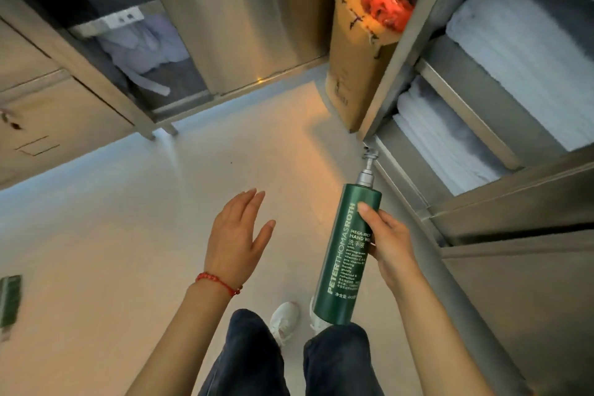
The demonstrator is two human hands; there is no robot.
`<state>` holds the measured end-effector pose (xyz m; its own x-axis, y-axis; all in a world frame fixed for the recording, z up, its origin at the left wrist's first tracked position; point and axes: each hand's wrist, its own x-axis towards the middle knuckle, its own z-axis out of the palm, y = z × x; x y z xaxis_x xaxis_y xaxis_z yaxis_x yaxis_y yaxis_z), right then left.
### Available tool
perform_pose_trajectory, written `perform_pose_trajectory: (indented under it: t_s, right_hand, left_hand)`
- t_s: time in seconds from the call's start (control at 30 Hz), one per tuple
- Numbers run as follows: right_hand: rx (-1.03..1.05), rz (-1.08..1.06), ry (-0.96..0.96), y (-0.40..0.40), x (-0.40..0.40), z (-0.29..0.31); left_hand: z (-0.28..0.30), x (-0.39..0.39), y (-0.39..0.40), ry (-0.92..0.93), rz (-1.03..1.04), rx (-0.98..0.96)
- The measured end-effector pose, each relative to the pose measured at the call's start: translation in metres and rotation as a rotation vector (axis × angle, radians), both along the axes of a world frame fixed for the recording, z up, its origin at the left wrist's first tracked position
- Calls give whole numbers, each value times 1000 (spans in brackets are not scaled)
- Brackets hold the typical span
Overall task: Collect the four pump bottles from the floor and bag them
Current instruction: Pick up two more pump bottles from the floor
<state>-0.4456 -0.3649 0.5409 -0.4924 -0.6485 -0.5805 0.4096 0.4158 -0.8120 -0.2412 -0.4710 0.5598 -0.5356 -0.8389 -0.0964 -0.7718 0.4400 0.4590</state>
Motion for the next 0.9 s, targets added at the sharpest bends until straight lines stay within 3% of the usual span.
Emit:
perform_pose_trajectory:
  t_s: [0.33, 0.9]
  right_hand:
    - [-37, 413, 26, -95, 66, 36]
    - [-53, 917, 5, -285, 363, 55]
  left_hand:
    - [35, 98, 15, 50, 415, -24]
    - [50, 364, -65, 42, 957, -91]
